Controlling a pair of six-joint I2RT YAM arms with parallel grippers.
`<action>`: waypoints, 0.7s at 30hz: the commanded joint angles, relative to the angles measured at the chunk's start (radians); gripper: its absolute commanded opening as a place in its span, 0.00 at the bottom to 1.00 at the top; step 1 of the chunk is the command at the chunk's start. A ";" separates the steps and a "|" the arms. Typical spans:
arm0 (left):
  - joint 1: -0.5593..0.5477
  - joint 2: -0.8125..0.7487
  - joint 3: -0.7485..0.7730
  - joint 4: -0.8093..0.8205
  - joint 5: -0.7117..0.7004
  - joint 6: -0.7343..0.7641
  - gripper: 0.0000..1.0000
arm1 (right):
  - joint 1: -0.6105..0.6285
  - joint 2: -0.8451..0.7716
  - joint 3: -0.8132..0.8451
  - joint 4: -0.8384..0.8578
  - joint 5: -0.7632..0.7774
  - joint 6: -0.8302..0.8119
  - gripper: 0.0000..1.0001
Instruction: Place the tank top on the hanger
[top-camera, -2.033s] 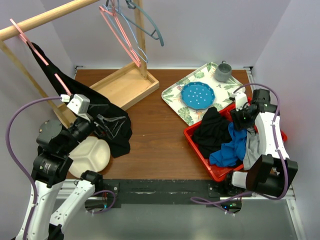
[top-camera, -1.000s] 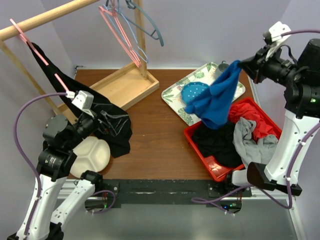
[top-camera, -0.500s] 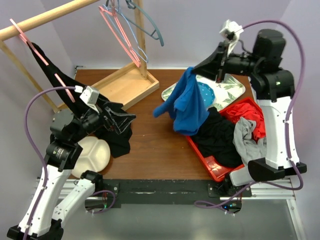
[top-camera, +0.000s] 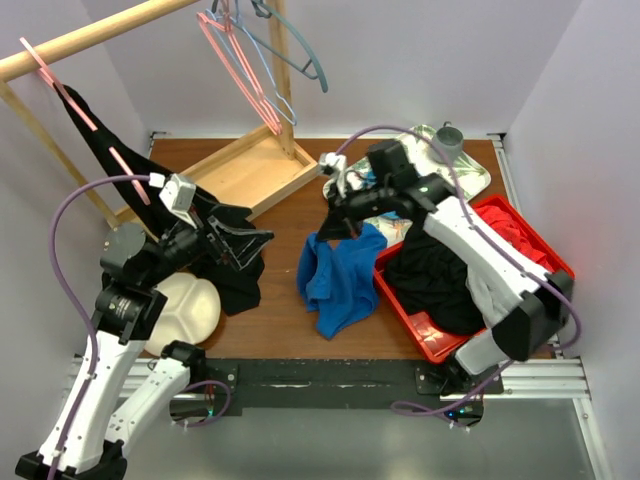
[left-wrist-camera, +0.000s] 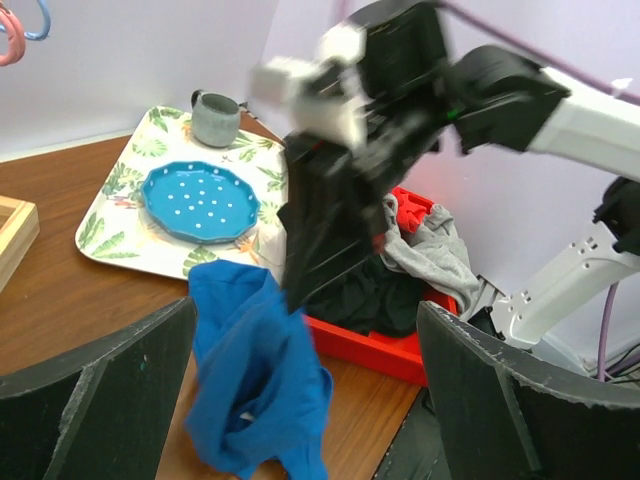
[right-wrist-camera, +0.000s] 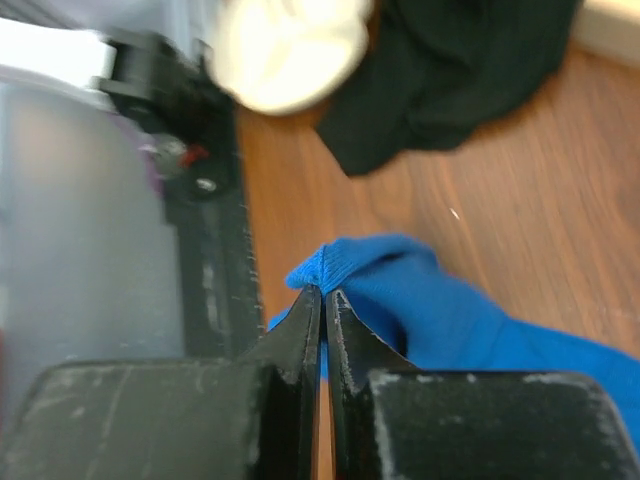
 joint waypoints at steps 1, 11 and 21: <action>-0.003 -0.008 -0.013 -0.047 -0.003 0.017 0.96 | 0.020 0.096 -0.014 0.134 0.225 -0.004 0.14; -0.011 -0.021 -0.140 -0.116 0.063 0.001 0.91 | -0.021 -0.026 -0.121 -0.010 0.213 -0.316 0.85; -0.152 0.084 -0.144 -0.258 -0.182 0.100 0.88 | 0.136 -0.180 -0.479 -0.155 0.068 -0.901 0.84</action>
